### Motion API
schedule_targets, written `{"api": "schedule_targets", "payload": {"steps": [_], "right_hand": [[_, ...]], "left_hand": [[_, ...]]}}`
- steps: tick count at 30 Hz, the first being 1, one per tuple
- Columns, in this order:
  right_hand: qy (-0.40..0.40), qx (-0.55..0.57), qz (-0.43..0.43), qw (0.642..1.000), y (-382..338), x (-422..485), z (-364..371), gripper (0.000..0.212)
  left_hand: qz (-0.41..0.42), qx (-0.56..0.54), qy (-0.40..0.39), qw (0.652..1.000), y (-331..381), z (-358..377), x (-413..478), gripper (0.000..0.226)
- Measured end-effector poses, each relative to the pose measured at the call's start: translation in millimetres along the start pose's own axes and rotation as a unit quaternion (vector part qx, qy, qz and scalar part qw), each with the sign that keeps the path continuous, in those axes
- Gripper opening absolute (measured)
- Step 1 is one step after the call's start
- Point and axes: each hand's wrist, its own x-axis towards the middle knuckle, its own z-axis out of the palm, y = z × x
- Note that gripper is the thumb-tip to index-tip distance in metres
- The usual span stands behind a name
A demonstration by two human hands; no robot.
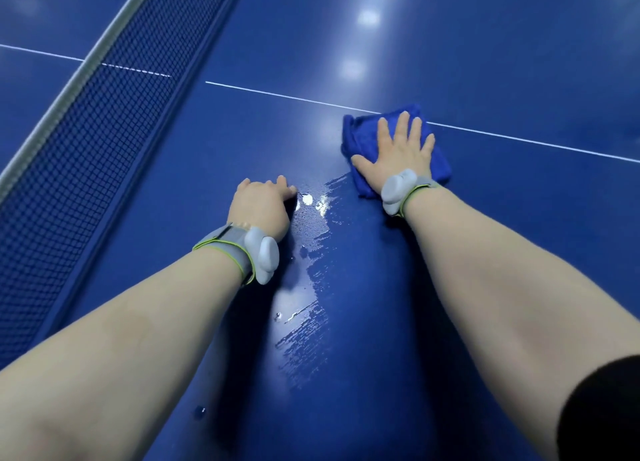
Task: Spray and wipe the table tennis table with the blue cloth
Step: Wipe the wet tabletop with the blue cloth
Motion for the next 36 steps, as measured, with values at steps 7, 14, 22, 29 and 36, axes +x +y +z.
{"api": "schedule_targets", "payload": {"steps": [7, 14, 22, 29, 36], "right_hand": [[-0.037, -0.025, -0.214, 0.976, -70.5, -19.5, 5.7, 0.076], [0.034, 0.040, 0.035, 0.998, -18.2, -4.6, 2.8, 0.065], [0.046, 0.059, 0.152, 0.986, -27.2, 4.6, 2.7, 0.067], [0.018, 0.026, -0.025, 0.999, -124.5, 15.9, 7.6, 0.070], [-0.032, 0.005, -0.212, 0.977, -219.0, 1.4, 16.4, 0.069]], "left_hand": [[0.069, -0.175, 0.088, 0.978, -31.1, 12.4, -6.0, 0.049], [-0.064, -0.113, 0.075, 0.989, -82.8, 9.1, -19.0, 0.025], [-0.127, -0.042, -0.020, 0.991, -118.9, 5.7, -25.1, 0.058], [-0.126, -0.126, -0.069, 0.982, -131.4, 3.1, -21.5, 0.074], [-0.059, -0.203, -0.020, 0.977, -150.0, 16.4, -20.4, 0.055]]}}
